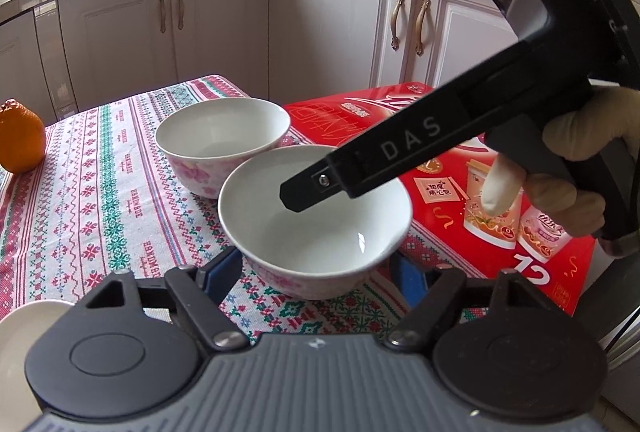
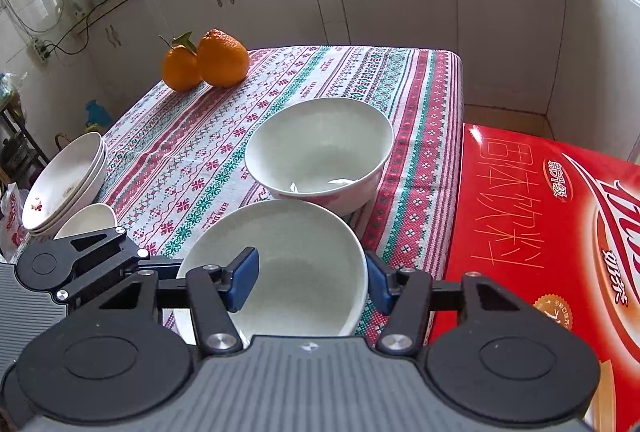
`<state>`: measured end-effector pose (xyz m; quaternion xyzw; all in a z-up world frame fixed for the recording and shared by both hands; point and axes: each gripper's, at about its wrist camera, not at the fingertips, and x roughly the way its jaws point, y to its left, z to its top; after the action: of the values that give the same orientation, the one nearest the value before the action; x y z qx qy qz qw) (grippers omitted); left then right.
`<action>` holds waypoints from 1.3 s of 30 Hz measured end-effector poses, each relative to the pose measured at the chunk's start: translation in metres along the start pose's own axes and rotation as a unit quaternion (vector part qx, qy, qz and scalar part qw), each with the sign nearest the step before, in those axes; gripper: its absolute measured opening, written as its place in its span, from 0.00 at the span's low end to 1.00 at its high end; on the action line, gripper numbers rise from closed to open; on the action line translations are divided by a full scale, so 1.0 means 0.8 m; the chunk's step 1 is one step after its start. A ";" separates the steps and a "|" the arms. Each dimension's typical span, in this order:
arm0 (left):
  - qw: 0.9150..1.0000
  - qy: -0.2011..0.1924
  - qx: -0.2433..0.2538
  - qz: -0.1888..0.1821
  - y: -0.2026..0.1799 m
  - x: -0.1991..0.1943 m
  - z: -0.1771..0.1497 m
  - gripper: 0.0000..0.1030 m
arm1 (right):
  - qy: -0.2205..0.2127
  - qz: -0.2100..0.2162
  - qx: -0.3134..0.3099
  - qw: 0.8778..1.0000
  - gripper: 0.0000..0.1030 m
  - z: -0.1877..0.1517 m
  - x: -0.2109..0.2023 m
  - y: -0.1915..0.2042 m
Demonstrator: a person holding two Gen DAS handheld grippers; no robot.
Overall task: Organize plates and bowls
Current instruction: 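Lift the second bowl with the right gripper and carry it over the first bowl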
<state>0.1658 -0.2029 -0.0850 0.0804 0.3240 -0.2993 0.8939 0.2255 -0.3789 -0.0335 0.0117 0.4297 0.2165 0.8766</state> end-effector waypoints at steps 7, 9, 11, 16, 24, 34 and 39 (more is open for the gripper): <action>1.000 0.004 0.005 -0.004 -0.001 -0.001 0.000 0.78 | 0.000 0.001 0.003 1.000 0.61 0.000 -0.004 0.002; 1.000 0.005 0.007 -0.005 -0.002 -0.003 0.001 0.78 | -0.001 0.001 0.003 1.000 0.61 0.000 -0.007 0.003; 1.000 0.003 0.007 -0.009 -0.003 -0.007 0.001 0.78 | -0.001 -0.003 -0.001 1.000 0.61 -0.002 -0.011 0.007; 1.000 -0.002 0.013 -0.014 -0.005 -0.021 0.005 0.78 | -0.005 -0.007 0.000 1.000 0.61 -0.003 -0.024 0.013; 1.000 -0.011 0.018 -0.017 -0.003 -0.054 0.007 0.78 | -0.013 -0.006 -0.009 1.000 0.61 -0.002 -0.047 0.034; 1.000 -0.025 0.015 -0.004 0.008 -0.103 -0.003 0.78 | -0.022 0.000 -0.035 0.999 0.61 0.001 -0.062 0.084; 1.000 -0.029 0.008 0.009 0.021 -0.126 -0.011 0.78 | -0.027 0.011 -0.051 0.998 0.61 0.004 -0.063 0.114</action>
<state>0.1091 -0.1375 -0.0297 0.0821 0.2949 -0.2961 0.9048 0.1676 -0.3154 0.0249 -0.0229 0.3944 0.2472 0.8848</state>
